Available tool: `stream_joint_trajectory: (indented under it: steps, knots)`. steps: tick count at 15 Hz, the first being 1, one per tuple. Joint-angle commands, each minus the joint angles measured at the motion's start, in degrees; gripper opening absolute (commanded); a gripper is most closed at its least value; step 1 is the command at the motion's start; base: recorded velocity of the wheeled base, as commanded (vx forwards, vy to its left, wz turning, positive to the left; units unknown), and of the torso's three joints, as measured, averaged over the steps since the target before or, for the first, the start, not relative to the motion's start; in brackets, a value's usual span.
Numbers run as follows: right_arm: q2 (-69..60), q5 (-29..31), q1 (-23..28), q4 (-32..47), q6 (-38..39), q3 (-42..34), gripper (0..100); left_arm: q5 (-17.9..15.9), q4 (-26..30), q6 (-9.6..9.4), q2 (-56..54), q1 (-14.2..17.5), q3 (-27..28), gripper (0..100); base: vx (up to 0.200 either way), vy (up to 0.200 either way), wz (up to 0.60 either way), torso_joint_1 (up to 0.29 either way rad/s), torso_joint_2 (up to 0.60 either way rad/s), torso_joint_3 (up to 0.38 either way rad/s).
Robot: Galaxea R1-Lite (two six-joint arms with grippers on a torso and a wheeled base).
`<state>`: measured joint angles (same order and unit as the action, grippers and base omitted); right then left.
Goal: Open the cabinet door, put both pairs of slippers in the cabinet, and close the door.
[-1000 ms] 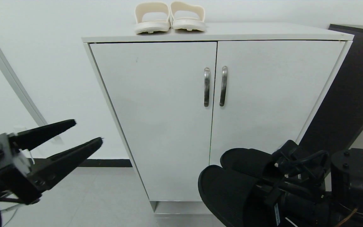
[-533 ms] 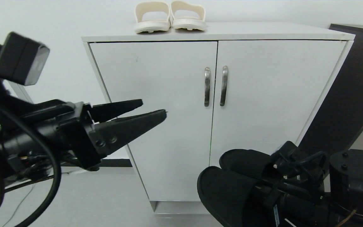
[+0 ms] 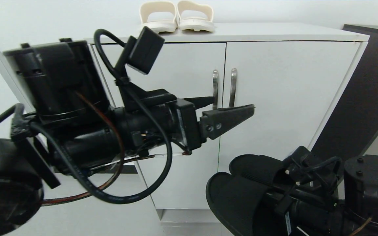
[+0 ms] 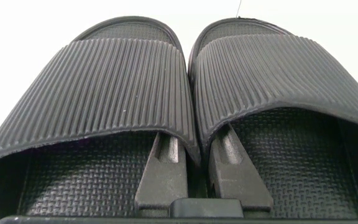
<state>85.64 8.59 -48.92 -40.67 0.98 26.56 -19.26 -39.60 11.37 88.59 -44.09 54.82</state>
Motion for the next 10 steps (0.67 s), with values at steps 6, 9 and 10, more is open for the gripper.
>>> stream_joint_trajectory:
  steps: [6, 9, 10]
  knots:
    - [-1.00, 0.02, -0.03, -0.03, -0.10, -0.55, 0, -7.46, 4.79, 3.30, 8.71, 1.99, 10.04, 100, 0.000, 0.000, 0.00, 0.000, 0.00, 0.000]
    - [-0.91, -0.07, -0.03, 0.06, -0.10, -0.64, 0, -8.34, 5.32, 7.00, 10.82, 2.08, 14.52, 100, 0.000, 0.000, 0.00, 0.000, 0.00, 0.000]
    - [-0.82, -0.07, -0.03, 0.06, -0.10, -0.64, 0, -9.30, 6.28, 7.08, 11.25, 2.17, 15.49, 100, 0.000, 0.000, 0.00, 0.000, 0.00, 0.000]
